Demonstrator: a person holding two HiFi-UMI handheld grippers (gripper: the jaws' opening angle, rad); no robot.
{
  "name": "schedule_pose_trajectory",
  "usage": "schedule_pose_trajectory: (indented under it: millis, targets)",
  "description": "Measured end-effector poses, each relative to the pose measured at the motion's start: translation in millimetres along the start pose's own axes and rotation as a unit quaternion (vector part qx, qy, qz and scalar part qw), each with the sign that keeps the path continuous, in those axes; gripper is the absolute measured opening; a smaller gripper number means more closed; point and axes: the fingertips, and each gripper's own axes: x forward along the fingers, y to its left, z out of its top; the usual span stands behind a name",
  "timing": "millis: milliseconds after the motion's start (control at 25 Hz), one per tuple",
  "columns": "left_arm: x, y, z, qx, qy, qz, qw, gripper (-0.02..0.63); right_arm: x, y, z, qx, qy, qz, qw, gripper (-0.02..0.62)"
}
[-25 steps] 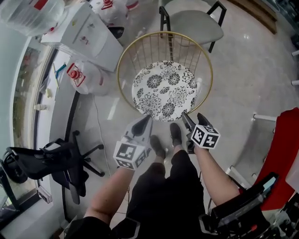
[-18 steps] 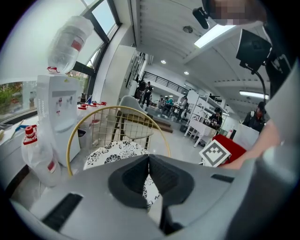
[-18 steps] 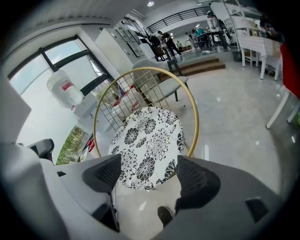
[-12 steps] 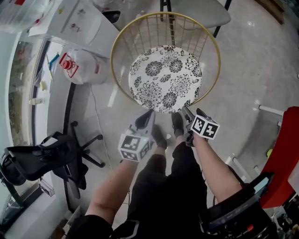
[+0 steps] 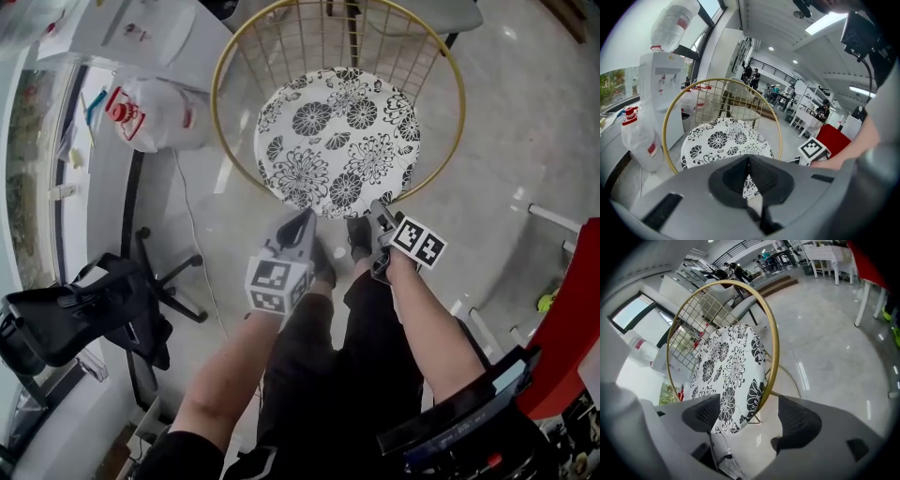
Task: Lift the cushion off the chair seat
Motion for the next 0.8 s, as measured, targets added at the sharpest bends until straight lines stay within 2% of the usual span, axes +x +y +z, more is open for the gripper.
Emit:
schedule_pose_trajectory:
  millis: [120, 440, 640, 800]
  targets:
    - [8, -1, -6, 0.006, 0.006, -0.009, 0.9999, 0.008, 13, -3, -6, 0.018, 0.008, 0.004, 1.000, 0.374]
    - [22, 12, -19, 0.003, 0.013, -0.003, 0.9999, 0.008, 45, -14, -14, 0.062, 0.013, 0.000, 0.998, 0.376]
    - [26, 13, -25, 0.001, 0.018, -0.005, 0.9998, 0.008, 63, -19, -15, 0.044, 0.021, -0.011, 0.999, 0.376]
    - [27, 12, -28, 0.000, 0.020, -0.007, 0.9998, 0.008, 69, -23, -19, 0.049, 0.027, -0.014, 0.998, 0.374]
